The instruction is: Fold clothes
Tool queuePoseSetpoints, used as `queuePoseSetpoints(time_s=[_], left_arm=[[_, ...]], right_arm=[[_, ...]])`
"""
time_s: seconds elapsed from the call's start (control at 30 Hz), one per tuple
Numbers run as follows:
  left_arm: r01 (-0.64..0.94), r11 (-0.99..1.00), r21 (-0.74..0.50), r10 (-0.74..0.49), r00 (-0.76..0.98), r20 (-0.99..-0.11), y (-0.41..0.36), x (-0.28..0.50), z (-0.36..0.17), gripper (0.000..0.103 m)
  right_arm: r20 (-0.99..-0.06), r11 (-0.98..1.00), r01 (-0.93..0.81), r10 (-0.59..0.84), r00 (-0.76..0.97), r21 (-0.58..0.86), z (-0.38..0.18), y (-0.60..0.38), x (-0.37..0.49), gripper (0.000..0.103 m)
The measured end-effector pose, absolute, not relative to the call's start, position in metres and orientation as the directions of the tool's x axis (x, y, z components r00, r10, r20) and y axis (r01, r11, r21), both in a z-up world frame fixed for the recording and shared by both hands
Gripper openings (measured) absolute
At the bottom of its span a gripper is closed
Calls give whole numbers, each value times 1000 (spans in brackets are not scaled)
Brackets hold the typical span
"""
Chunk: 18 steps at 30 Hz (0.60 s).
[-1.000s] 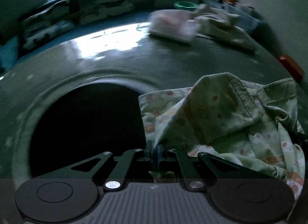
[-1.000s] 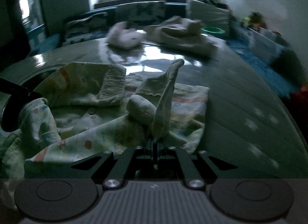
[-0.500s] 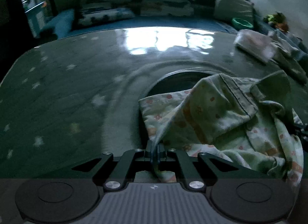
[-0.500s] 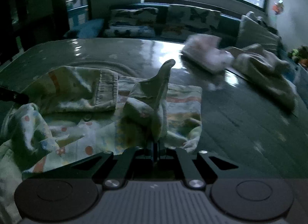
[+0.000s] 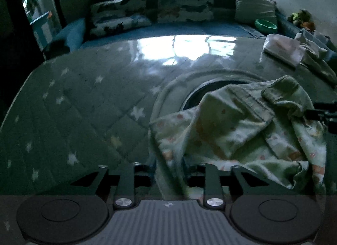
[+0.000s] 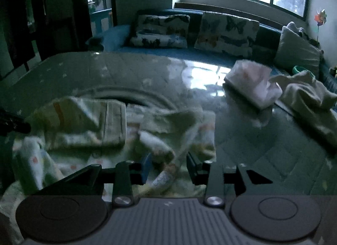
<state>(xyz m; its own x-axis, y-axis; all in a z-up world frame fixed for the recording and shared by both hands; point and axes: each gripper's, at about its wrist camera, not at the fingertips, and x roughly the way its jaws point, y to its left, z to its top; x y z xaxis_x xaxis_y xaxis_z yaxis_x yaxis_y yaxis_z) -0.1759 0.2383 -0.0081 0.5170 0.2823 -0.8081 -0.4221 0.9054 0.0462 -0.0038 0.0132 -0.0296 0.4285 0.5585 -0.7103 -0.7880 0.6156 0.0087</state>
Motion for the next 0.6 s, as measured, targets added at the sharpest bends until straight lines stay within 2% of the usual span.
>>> queuePoseSetpoints(time_s=[0.03, 0.2, 0.27, 0.33, 0.4, 0.6], left_arm=[[-417, 907, 54, 287, 521, -804, 238, -172, -7, 50], [-374, 924, 78, 285, 540, -792, 240, -145, -4, 59], [-362, 928, 83, 281, 539, -794, 241, -132, -7, 63], [-353, 932, 78, 271, 539, -797, 243, -119, -11, 72], [-343, 936, 78, 264, 540, -799, 245, -106, -14, 73], [-298, 952, 73, 232, 542, -808, 247, -80, -28, 69]], right_arm=[[-709, 617, -787, 557, 432, 6, -29, 16, 0, 39], [-720, 615, -789, 546, 428, -3, -34, 30, 16, 47], [-725, 611, -792, 543, 424, -4, -37, 35, 20, 55], [-726, 610, -792, 545, 419, 0, -40, 40, 23, 56], [-729, 612, -791, 545, 414, 8, -43, 42, 27, 60], [-737, 599, -798, 567, 368, 63, -48, 41, 32, 60]])
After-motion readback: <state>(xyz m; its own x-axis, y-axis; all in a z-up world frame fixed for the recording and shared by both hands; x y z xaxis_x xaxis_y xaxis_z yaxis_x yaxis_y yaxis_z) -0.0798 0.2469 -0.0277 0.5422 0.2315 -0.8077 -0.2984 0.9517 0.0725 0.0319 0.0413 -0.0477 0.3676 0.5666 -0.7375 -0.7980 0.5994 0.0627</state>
